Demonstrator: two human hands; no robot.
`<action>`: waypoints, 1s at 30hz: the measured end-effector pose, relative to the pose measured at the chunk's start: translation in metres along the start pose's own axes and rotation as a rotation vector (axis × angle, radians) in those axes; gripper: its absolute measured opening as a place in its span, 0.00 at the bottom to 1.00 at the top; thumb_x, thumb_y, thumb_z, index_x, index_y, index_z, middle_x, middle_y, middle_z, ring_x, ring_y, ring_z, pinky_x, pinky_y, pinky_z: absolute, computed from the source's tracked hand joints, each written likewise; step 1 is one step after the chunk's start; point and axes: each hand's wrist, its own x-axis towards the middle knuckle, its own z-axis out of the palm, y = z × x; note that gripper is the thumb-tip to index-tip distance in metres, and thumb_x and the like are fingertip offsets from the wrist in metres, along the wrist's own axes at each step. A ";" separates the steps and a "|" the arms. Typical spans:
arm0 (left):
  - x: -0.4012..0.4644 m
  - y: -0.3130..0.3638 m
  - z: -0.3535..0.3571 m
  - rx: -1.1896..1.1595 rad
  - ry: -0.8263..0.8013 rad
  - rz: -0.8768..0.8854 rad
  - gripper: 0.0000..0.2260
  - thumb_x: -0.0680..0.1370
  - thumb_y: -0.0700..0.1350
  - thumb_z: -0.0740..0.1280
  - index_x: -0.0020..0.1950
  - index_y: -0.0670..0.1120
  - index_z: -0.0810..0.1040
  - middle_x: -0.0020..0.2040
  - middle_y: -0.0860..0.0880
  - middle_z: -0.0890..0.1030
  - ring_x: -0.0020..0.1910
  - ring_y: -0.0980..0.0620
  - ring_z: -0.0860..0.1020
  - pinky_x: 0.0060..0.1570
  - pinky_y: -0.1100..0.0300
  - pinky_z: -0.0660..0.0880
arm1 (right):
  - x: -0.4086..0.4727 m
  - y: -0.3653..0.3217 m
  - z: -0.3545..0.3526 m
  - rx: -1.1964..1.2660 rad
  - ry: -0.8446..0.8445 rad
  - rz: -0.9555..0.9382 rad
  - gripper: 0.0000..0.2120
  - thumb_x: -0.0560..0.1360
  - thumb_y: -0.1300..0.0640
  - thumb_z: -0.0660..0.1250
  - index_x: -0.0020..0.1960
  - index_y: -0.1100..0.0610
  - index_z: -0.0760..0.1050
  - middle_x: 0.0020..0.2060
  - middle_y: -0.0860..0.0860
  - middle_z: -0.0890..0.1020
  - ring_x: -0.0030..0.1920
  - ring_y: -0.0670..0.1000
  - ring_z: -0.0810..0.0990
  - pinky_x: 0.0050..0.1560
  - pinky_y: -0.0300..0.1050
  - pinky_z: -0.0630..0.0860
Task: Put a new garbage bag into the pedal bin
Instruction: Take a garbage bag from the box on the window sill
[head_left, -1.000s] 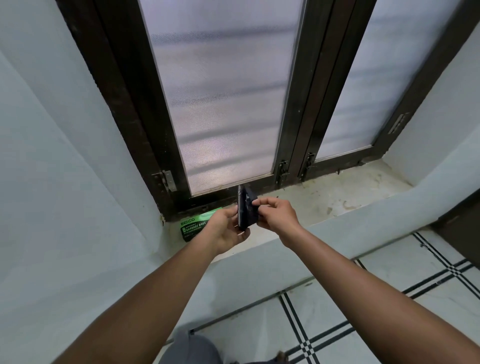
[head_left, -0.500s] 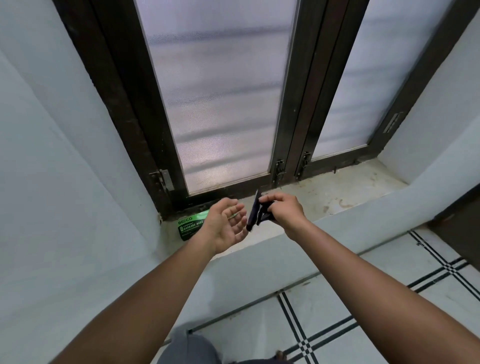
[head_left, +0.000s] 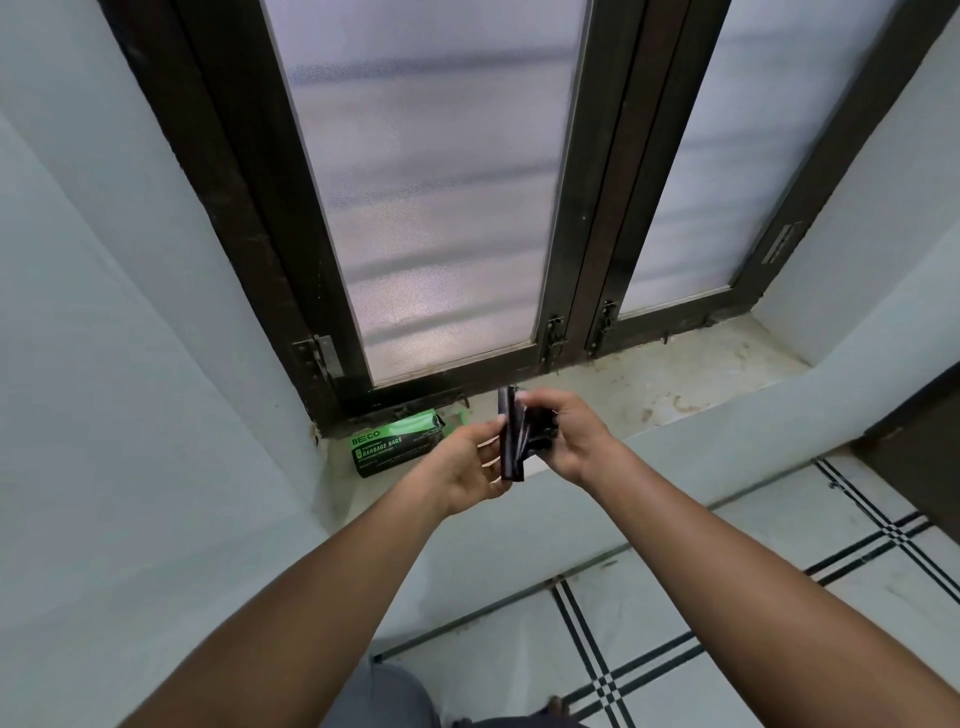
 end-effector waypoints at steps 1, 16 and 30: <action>-0.001 0.000 0.000 -0.003 0.010 0.000 0.11 0.82 0.48 0.67 0.60 0.46 0.81 0.47 0.46 0.83 0.45 0.47 0.79 0.46 0.53 0.76 | 0.001 0.002 -0.003 -0.049 -0.005 -0.017 0.05 0.76 0.62 0.71 0.49 0.58 0.76 0.41 0.57 0.79 0.43 0.57 0.79 0.44 0.50 0.76; -0.009 0.013 -0.001 0.015 0.101 0.084 0.12 0.79 0.48 0.61 0.56 0.43 0.78 0.41 0.44 0.84 0.40 0.45 0.82 0.36 0.58 0.77 | 0.005 -0.014 -0.001 -0.633 0.165 -0.145 0.24 0.75 0.70 0.54 0.54 0.48 0.81 0.53 0.57 0.83 0.51 0.62 0.84 0.51 0.61 0.85; -0.016 0.017 0.005 0.053 0.106 0.092 0.19 0.81 0.52 0.59 0.60 0.43 0.82 0.56 0.39 0.85 0.51 0.40 0.83 0.46 0.51 0.81 | 0.006 -0.020 -0.010 -0.728 0.118 -0.201 0.17 0.69 0.56 0.81 0.55 0.51 0.81 0.50 0.51 0.84 0.51 0.55 0.85 0.53 0.55 0.84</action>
